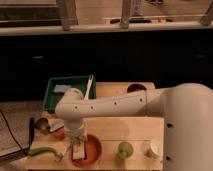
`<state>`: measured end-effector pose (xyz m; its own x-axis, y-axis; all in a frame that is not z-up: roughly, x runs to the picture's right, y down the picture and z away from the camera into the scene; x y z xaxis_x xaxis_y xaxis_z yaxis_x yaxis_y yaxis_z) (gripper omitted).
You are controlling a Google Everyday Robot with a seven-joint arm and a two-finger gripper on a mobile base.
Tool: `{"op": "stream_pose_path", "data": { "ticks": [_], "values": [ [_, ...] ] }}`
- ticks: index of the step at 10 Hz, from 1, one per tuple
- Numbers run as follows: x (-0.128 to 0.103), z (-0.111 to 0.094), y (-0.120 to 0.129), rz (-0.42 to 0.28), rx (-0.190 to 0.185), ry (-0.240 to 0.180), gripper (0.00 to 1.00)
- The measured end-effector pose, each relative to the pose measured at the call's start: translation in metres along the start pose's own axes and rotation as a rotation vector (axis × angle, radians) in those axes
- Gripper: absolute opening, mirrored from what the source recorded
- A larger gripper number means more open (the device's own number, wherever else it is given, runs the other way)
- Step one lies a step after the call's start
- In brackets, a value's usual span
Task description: Wipe red bowl with eraser
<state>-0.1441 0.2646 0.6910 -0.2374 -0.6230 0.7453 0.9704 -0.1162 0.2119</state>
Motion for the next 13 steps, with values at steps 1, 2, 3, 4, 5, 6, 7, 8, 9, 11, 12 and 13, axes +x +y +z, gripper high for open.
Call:
{"op": "stream_pose_path", "data": {
  "ticks": [1, 2, 3, 4, 5, 6, 7, 8, 9, 11, 12, 13],
  "values": [
    [-0.008, 0.001, -0.007, -0.036, 0.005, -0.002, 0.0],
    [-0.015, 0.006, -0.009, -0.052, 0.006, -0.014, 0.0],
    [-0.018, 0.011, -0.007, -0.052, 0.014, -0.023, 0.0],
    [-0.021, 0.015, 0.003, -0.038, 0.012, -0.033, 0.0],
    [-0.023, 0.019, 0.018, -0.009, 0.015, -0.038, 0.0],
    [-0.023, 0.019, 0.03, 0.015, 0.014, -0.039, 0.0],
    [-0.02, 0.018, 0.044, 0.052, 0.016, -0.034, 0.0],
    [-0.014, 0.016, 0.048, 0.07, 0.018, -0.028, 0.0],
    [-0.007, 0.013, 0.05, 0.085, 0.022, -0.02, 0.0],
    [0.003, 0.011, 0.043, 0.086, 0.025, -0.011, 0.0],
    [0.004, 0.01, 0.035, 0.074, 0.026, -0.008, 0.0],
    [0.004, 0.01, 0.029, 0.06, 0.026, -0.006, 0.0]
  ]
}}
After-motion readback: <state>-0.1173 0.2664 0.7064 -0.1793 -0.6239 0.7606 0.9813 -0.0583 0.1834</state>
